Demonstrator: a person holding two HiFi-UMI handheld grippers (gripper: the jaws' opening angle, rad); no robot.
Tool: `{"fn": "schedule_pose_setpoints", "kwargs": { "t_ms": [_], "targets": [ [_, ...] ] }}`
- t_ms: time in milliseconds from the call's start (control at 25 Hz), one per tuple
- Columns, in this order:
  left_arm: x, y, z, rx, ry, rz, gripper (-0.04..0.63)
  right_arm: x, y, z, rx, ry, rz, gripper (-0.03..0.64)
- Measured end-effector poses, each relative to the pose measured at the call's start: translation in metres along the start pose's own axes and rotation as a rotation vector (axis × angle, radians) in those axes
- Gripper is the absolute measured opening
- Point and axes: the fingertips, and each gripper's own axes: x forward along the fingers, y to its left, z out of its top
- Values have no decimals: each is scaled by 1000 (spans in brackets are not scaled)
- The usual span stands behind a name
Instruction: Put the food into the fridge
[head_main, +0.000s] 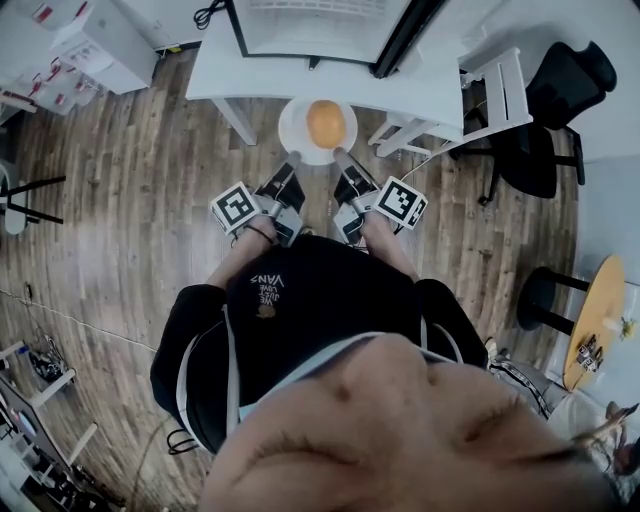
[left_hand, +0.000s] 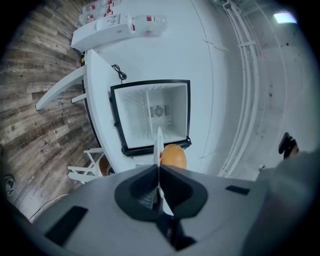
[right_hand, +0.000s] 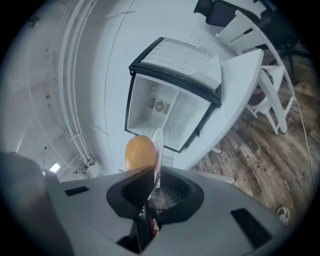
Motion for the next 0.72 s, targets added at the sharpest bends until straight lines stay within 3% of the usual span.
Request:
{"fn": "schedule_pose_setpoints", "kwargs": {
  "t_ms": [720],
  "targets": [
    [45,5,65,-3,50,-16,23,66,6,37,7,-55,1,41]
  ]
}}
